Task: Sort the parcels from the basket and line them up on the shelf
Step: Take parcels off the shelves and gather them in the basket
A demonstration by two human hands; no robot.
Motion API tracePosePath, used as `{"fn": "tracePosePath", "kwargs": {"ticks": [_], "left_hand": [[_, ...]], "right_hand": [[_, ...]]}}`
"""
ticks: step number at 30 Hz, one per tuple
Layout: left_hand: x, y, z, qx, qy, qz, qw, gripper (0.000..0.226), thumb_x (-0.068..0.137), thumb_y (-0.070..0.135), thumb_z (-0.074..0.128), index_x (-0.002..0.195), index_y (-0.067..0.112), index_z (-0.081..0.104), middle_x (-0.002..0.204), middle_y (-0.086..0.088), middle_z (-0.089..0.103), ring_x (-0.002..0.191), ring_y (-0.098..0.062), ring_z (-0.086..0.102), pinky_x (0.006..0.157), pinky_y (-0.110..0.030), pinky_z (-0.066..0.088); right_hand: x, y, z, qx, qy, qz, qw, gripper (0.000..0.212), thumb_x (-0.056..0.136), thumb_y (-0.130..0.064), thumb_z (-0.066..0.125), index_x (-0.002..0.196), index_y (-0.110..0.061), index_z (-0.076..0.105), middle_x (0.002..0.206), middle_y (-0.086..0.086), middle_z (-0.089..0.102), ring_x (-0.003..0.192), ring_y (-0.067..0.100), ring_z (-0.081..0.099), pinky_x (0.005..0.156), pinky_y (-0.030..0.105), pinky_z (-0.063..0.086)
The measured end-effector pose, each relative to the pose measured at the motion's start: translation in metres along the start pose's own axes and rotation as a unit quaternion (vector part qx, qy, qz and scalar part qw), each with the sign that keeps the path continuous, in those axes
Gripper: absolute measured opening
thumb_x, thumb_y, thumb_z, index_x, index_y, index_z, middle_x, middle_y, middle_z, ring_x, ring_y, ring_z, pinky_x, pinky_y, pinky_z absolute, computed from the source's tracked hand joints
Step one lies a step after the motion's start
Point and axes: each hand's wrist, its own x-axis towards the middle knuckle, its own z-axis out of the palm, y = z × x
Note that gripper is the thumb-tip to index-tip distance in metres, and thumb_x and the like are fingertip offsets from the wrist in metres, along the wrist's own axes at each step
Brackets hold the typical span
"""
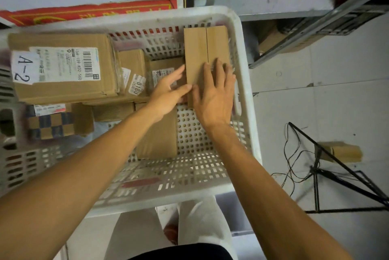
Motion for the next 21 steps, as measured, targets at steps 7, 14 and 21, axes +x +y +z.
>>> {"fn": "tracePosePath", "kwargs": {"ticks": [7, 14, 21], "left_hand": [[0.005, -0.004, 0.003, -0.050, -0.018, -0.015, 0.998, 0.052, 0.098, 0.004, 0.048, 0.146, 0.020, 0.037, 0.148, 0.005, 0.041, 0.116, -0.007, 0.053, 0.080, -0.020, 0.055], [-0.012, 0.000, -0.021, 0.065, -0.043, -0.034, 0.996, 0.040, 0.102, 0.023, 0.040, 0.141, 0.032, 0.042, 0.142, 0.002, 0.048, 0.123, -0.016, 0.051, 0.106, -0.041, 0.041], [-0.062, 0.017, -0.082, 0.205, -0.041, 0.009, 0.978, 0.034, 0.102, 0.023, 0.038, 0.134, 0.024, 0.050, 0.129, 0.002, 0.058, 0.116, -0.019, 0.056, 0.100, -0.037, 0.044]], "right_hand": [[-0.001, 0.008, 0.007, -0.034, -0.056, -0.021, 0.998, 0.085, 0.091, -0.048, 0.052, 0.154, -0.008, 0.014, 0.161, 0.020, 0.004, 0.149, 0.037, 0.000, 0.119, 0.041, -0.009], [0.002, -0.018, 0.002, -0.050, -0.079, 0.007, 0.996, 0.081, 0.089, -0.041, 0.059, 0.153, -0.012, 0.020, 0.162, 0.012, 0.011, 0.148, 0.035, 0.006, 0.121, 0.044, 0.001], [-0.016, -0.050, -0.035, -0.008, -0.093, 0.031, 0.995, 0.061, 0.088, -0.034, 0.062, 0.143, -0.021, 0.038, 0.154, 0.002, 0.031, 0.139, 0.031, 0.024, 0.115, 0.047, 0.026]]}}
